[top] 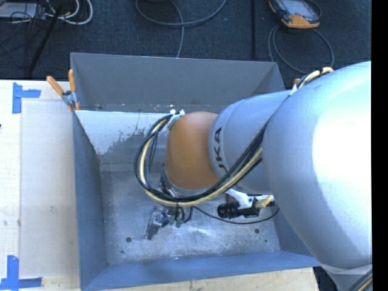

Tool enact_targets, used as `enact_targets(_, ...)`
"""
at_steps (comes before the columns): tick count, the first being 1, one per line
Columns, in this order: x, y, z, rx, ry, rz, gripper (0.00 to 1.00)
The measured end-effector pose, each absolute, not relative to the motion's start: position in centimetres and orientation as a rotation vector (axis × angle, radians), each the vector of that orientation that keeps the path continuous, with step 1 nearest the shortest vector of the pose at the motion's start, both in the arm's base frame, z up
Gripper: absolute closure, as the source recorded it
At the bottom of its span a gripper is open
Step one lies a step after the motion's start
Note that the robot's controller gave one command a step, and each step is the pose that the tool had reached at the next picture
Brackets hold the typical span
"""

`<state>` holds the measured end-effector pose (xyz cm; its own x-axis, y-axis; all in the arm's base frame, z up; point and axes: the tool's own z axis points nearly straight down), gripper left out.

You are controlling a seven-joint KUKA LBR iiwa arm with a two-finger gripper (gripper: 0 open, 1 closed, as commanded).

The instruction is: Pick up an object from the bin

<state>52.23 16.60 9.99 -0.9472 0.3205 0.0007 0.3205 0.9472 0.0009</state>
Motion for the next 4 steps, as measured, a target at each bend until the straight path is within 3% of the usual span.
enact_targets(1,54.8,9.2,7.2,-0.562,-3.091,-0.003,0.0)
enact_targets(2,52.2,13.9,7.2,-0.682,-3.073,-0.003,0.0)
enact_targets(3,52.2,14.0,7.3,-0.681,-3.072,-0.007,1.0)
enact_targets(4,52.8,13.0,23.7,-0.753,-3.055,-0.003,1.0)
